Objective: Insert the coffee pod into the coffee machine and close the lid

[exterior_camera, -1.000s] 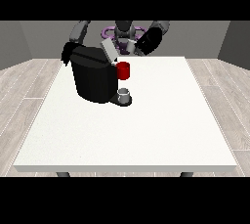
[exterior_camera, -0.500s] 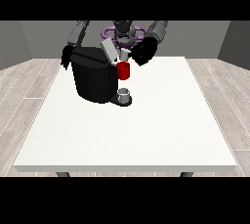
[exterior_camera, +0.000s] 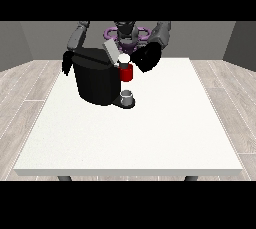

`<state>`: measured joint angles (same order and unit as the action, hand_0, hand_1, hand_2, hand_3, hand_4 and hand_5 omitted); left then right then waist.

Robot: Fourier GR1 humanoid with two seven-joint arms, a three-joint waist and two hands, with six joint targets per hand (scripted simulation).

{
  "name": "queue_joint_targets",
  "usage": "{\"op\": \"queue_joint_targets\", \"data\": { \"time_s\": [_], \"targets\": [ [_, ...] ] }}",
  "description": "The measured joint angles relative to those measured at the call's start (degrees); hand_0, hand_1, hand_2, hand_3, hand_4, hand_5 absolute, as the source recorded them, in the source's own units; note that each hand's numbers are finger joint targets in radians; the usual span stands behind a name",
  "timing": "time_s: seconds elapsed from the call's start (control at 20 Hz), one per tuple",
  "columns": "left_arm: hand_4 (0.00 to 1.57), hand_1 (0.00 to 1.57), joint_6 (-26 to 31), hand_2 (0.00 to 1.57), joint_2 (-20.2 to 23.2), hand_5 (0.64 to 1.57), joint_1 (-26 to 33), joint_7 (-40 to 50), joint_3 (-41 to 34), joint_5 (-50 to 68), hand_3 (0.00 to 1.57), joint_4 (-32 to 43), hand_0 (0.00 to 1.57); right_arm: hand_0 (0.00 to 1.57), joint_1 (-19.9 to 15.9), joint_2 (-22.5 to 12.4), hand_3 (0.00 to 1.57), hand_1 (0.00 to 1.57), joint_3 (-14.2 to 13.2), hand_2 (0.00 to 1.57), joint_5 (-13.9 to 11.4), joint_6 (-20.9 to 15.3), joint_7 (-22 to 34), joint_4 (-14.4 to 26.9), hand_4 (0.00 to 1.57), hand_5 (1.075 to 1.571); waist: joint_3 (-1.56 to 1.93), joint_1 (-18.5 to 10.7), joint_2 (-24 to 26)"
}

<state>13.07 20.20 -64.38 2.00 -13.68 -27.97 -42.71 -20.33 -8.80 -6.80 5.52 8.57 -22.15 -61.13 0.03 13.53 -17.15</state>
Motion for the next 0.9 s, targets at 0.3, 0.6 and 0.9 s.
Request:
{"op": "queue_joint_targets", "data": {
  "time_s": [0.3, 0.6, 0.9],
  "targets": [
    [0.70, 1.49, 0.4, 1.51, 2.2, 1.571, -1.7, -0.7, 0.6, -0.9, 1.44, 1.5, 1.49, 0.00, -1.1, 0.7, 0.00, 0.00, 0.5, 0.00, -0.5, -0.4, 0.0, 0.5, 0.19, 1.571, -0.01, 1.0, -1.8],
    [0.63, 1.49, 0.0, 1.48, 2.9, 1.571, -2.9, -1.2, 1.0, -1.5, 1.37, 2.0, 1.49, 0.00, -3.5, 0.3, 0.00, 0.00, -0.3, 0.00, -0.7, -1.0, -0.2, 2.6, 0.27, 1.571, 0.02, 0.7, -3.4],
    [0.63, 1.40, -2.0, 1.44, 3.1, 1.571, -3.8, -2.0, 1.3, -2.3, 1.40, 2.2, 1.40, 0.00, -5.6, -0.3, 0.00, 0.00, -1.1, 0.00, -0.4, -0.9, 0.3, 4.0, 0.28, 1.571, 0.01, 0.9, -4.3]
  ]
}}
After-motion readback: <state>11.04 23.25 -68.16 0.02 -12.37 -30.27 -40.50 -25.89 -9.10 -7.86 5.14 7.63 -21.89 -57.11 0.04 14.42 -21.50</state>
